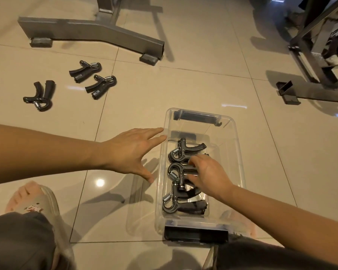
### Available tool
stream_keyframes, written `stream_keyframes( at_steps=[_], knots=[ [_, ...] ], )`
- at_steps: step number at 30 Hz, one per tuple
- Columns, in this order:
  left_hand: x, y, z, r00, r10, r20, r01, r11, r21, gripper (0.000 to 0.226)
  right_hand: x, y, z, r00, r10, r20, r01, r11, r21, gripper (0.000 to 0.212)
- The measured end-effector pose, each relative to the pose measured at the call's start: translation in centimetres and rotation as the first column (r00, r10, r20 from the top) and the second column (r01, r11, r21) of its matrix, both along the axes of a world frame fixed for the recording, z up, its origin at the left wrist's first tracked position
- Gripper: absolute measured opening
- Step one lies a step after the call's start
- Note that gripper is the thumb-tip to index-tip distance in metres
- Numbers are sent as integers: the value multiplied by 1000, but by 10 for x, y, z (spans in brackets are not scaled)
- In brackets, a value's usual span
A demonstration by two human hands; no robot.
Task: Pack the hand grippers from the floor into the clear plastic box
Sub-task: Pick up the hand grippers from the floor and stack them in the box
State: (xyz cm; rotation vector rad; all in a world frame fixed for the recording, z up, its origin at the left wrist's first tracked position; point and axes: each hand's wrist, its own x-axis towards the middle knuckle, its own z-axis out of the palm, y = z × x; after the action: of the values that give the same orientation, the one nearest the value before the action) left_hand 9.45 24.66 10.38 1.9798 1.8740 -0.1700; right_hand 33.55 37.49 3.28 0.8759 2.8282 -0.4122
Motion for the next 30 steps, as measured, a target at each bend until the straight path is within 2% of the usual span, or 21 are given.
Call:
stream_keyframes(
  at_steps=[7, 13, 18, 22, 30],
  knots=[
    [-57, 8, 106, 980, 89, -180, -63, 987, 147, 102, -67, 22, 108, 967, -58, -249, 73, 996, 51, 43],
    [-113, -7, 187, 923, 297, -244, -239, 941, 239, 86, -109, 35, 217, 967, 71, -244, -46, 993, 108, 55],
    [-151, -34, 225, 875, 431, -221, -391, 898, 202, 72, -149, 16, 281, 941, 83, -328, -59, 995, 80, 55],
    [-186, -34, 218, 853, 492, -173, -463, 867, 183, 65, -212, 4, 269, 930, 18, -367, -16, 1000, 8, 54],
    [-298, -5, 136, 853, 510, -115, -488, 856, 171, 64, -351, 9, 174, 945, -158, -285, 118, 981, -155, 58]
  ],
)
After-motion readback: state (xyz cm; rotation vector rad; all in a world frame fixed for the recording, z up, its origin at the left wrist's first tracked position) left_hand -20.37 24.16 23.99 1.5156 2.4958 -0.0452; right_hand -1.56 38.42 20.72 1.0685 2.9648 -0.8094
